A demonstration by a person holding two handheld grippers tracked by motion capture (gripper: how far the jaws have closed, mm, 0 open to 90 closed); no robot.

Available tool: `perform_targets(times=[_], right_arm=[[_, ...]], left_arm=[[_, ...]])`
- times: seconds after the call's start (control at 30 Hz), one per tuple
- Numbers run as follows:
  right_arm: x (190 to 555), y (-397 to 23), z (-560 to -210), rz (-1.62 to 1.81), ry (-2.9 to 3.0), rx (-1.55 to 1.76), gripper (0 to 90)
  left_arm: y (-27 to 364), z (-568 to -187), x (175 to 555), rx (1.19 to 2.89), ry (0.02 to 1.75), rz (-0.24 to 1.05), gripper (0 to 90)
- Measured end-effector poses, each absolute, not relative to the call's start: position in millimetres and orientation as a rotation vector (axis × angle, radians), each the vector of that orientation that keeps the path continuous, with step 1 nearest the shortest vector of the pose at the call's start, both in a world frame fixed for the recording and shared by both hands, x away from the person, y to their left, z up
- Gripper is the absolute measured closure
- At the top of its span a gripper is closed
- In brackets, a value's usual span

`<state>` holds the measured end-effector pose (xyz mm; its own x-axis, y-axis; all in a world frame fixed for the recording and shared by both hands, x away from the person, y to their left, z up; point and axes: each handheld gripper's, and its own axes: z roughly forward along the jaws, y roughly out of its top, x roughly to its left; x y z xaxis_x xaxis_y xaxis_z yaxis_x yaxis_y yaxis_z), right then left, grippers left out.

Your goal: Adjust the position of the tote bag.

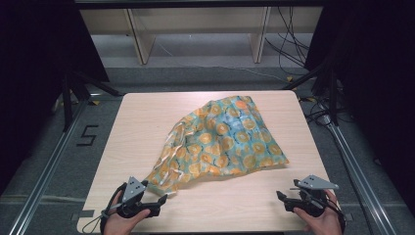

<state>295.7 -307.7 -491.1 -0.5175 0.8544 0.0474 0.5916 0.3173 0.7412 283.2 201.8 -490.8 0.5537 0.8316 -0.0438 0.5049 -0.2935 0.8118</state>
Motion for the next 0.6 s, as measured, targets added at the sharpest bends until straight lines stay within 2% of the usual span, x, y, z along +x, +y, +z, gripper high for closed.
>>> perform_targets(times=[0.6], right_arm=[[296, -306, -492, 1.028, 2.227, 1.300, 23.3]], left_arm=[[202, -485, 295, 1.915, 1.097, 0.515, 15.5]])
